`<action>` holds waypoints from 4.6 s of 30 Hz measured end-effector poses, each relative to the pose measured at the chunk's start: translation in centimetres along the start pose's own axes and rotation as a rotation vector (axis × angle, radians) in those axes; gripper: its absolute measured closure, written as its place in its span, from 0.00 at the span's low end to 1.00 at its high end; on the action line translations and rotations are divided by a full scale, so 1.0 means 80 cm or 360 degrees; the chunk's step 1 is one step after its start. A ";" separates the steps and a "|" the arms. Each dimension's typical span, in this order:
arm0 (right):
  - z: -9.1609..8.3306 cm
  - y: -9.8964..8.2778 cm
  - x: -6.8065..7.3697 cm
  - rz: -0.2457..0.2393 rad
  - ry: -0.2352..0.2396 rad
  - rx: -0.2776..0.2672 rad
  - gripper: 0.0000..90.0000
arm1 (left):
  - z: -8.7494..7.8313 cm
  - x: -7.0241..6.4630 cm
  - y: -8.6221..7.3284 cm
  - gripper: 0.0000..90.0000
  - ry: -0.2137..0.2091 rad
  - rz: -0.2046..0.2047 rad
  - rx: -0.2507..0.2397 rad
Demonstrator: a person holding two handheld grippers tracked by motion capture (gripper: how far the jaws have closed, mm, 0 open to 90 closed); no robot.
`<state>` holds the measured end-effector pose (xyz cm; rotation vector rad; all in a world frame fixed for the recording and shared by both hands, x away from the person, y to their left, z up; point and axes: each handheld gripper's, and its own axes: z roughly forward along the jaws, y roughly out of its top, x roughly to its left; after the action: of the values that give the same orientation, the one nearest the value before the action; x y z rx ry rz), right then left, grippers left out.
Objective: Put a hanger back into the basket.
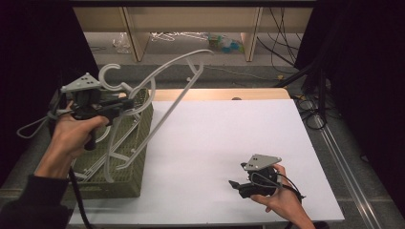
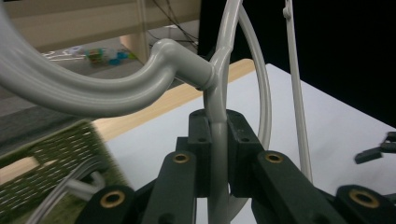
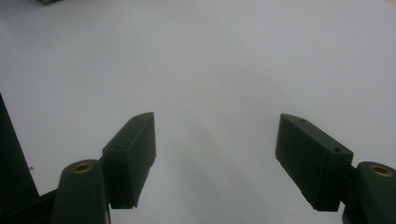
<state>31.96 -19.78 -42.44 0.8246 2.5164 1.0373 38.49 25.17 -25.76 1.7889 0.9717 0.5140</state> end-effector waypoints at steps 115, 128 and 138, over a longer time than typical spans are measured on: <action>0.012 -0.006 -0.013 0.0157 0.0006 -0.0109 0.31 | 0.000 -0.083 -0.181 0.28 -0.0032 -0.0032 -0.0160; 0.012 -0.007 -0.011 0.0156 0.0033 -0.0186 0.26 | 0.028 -0.132 -0.216 0.19 -0.0206 0.0005 -0.0159; 0.013 -0.006 -0.009 0.0150 0.0051 -0.0217 0.21 | 0.024 -0.127 -0.221 0.18 -0.0188 0.0012 -0.0165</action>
<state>32.82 -19.96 -43.46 0.9004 2.4213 1.2467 27.12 19.15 -41.73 1.7109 0.8424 0.4499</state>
